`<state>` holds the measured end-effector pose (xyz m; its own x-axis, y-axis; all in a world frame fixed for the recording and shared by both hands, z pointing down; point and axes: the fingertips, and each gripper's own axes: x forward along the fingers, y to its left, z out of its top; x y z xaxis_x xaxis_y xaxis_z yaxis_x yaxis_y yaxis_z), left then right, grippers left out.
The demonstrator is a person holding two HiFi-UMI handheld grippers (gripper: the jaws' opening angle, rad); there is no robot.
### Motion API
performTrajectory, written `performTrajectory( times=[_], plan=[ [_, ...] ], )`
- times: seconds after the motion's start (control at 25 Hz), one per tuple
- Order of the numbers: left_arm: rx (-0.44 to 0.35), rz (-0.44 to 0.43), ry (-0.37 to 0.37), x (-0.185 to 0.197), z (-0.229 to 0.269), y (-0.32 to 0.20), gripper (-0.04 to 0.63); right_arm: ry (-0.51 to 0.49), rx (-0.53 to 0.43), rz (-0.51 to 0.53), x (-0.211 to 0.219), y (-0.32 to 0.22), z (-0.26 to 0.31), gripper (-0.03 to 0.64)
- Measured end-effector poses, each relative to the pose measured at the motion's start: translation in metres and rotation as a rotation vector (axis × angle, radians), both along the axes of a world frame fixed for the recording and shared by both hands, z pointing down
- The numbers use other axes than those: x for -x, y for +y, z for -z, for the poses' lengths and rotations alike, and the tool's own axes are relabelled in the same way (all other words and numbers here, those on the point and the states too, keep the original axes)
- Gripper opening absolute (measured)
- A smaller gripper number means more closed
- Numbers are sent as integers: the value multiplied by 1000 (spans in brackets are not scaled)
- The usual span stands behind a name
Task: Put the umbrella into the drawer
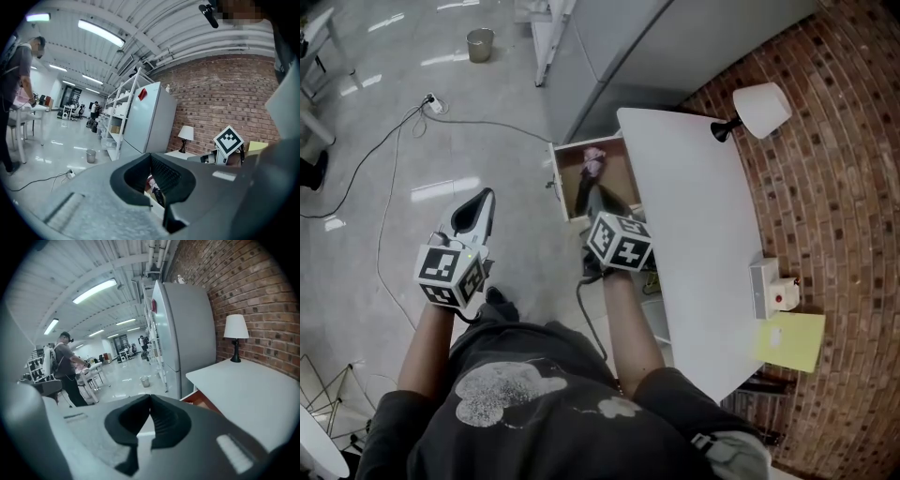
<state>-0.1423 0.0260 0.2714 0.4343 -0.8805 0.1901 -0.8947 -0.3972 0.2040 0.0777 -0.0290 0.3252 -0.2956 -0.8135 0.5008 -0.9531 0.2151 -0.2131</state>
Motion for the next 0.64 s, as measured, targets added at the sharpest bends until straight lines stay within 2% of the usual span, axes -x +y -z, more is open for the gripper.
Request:
performTrajectory(
  times=[0.4,0.64],
  plan=[
    [-21,24,-13,-30,12,39,11,0,-71,70,-18,39,26,5],
    [-14,23,-9,-61,12,62,11,26,-71,98,-41,70,25,5]
  ],
)
